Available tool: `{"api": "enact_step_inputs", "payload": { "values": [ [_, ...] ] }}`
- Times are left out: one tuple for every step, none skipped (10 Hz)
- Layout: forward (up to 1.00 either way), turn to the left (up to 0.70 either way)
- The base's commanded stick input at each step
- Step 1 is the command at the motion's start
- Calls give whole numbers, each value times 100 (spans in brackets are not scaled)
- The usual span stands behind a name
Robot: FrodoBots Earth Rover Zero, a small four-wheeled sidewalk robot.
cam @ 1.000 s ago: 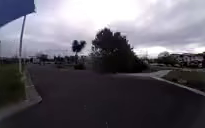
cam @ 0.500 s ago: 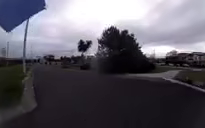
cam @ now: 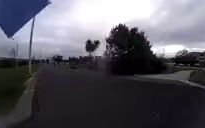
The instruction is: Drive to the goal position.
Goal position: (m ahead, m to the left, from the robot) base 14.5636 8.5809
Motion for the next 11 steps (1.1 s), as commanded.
{"api": "enact_step_inputs", "payload": {
  "values": [
    [85, 34],
    [85, 34],
    [85, 0],
    [85, 0],
    [85, 0],
    [85, 0],
    [85, 0],
    [85, 0],
    [85, 0],
    [85, 0],
    [85, 0]
  ]
}}
